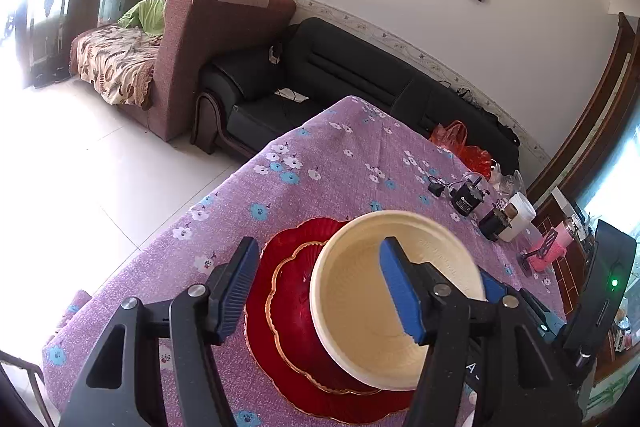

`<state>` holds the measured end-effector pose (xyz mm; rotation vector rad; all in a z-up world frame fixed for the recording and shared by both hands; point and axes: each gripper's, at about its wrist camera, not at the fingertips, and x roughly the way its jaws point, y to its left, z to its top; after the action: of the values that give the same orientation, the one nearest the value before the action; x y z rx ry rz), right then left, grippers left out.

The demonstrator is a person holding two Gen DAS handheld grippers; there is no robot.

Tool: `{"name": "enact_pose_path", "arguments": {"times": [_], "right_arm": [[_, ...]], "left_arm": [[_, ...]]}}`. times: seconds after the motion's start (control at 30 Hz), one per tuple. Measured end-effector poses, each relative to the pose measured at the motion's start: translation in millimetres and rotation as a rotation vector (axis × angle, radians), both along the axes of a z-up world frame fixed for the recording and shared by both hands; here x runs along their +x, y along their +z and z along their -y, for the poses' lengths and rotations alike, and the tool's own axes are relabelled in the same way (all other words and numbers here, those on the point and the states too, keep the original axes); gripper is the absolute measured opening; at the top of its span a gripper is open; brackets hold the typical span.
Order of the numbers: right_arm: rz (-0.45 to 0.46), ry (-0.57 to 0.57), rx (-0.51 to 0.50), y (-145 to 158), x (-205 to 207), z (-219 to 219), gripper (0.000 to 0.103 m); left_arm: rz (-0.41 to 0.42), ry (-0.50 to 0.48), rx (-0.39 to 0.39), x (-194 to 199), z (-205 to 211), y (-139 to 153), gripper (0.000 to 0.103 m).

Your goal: Organize plates and bowls

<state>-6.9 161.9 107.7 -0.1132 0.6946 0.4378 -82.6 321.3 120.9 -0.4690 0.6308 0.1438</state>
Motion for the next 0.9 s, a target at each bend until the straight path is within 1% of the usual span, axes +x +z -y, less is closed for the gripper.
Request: {"name": "enact_pose_path", "arguments": {"times": [0.07,0.1,0.23,0.3,0.37,0.5,0.53,0.6,0.63,0.73,0.8,0.9], "right_arm": [[0.018,-0.003,0.009,4.5,-4.5,-0.4,0.078],[0.023,-0.002,0.012,6.2,-5.9,0.1,0.079],[0.031,-0.018,0.02,10.7,-9.9,6.5,0.08],[0.038,-0.043,0.044,14.8,-12.6,16.0,0.08],[0.035,-0.062,0.078,19.2,-16.5,27.9,0.08],[0.028,-0.093,0.14,24.3,-29.8,54.5,0.081],[0.026,-0.097,0.149,24.6,-34.2,60.0,0.081],[0.023,-0.106,0.167,23.7,-45.8,71.1,0.082],[0.021,-0.113,0.171,22.8,-50.2,76.0,0.083],[0.013,-0.134,0.189,16.9,-66.5,93.1,0.085],[0.003,-0.147,0.196,12.0,-74.8,103.7,0.086],[-0.014,-0.163,0.211,6.1,-85.9,119.6,0.086]], "left_arm": [[0.016,0.006,0.006,-6.8,1.2,3.6,0.068],[0.026,0.008,0.009,-10.6,2.1,5.9,0.068],[0.053,0.018,0.046,-22.7,9.1,15.2,0.07],[0.066,0.022,0.079,-28.9,14.7,19.4,0.073],[0.087,0.033,0.129,-36.4,23.8,25.9,0.076],[0.117,0.058,0.253,-47.6,48.5,36.0,0.087],[0.12,0.064,0.281,-49.9,55.0,37.4,0.089],[0.112,0.073,0.334,-52.5,68.4,38.3,0.096],[0.109,0.07,0.352,-53.7,73.3,37.9,0.097],[0.09,0.037,0.37,-54.9,89.5,34.5,0.097],[0.074,0.015,0.368,-55.5,98.1,31.5,0.097],[0.062,-0.009,0.389,-58.0,115.0,29.6,0.097]]}}
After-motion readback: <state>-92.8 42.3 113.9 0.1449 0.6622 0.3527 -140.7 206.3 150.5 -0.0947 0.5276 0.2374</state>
